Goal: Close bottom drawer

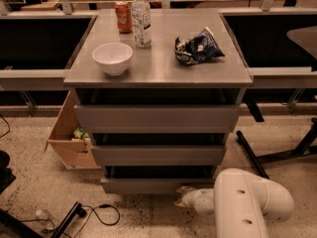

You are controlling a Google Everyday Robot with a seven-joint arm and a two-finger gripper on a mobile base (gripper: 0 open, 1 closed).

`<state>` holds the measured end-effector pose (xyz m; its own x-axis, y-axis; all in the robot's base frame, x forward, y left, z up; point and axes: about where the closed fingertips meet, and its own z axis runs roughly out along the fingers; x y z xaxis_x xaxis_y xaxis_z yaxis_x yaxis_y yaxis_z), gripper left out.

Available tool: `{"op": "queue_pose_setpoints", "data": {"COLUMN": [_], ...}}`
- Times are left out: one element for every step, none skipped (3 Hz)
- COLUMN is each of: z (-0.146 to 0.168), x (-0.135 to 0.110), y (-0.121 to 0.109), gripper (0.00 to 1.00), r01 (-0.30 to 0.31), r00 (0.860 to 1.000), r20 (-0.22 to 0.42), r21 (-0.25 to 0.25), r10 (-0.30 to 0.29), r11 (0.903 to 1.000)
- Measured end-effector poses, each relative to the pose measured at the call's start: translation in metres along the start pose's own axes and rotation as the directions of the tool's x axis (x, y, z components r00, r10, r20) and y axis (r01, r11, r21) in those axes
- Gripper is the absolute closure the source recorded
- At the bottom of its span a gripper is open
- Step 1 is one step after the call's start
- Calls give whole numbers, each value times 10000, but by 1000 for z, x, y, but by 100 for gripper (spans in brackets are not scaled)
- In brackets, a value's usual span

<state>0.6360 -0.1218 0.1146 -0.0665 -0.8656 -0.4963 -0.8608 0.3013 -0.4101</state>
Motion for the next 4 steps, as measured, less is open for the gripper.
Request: {"op": "queue_pose_setpoints", "data": {"z": [0, 0, 0, -1], "x": [0, 0, 0, -3], "y": [0, 0, 0, 3], "gripper": [0, 0, 19, 42], "r01": [0, 0, 4, 211], "r00": [10000, 10000, 10000, 9998], "r20": [0, 0, 1, 49], "r21": [0, -1, -1, -43], "r10": [0, 0, -4, -211], "r11": [10000, 10000, 10000, 9998]}}
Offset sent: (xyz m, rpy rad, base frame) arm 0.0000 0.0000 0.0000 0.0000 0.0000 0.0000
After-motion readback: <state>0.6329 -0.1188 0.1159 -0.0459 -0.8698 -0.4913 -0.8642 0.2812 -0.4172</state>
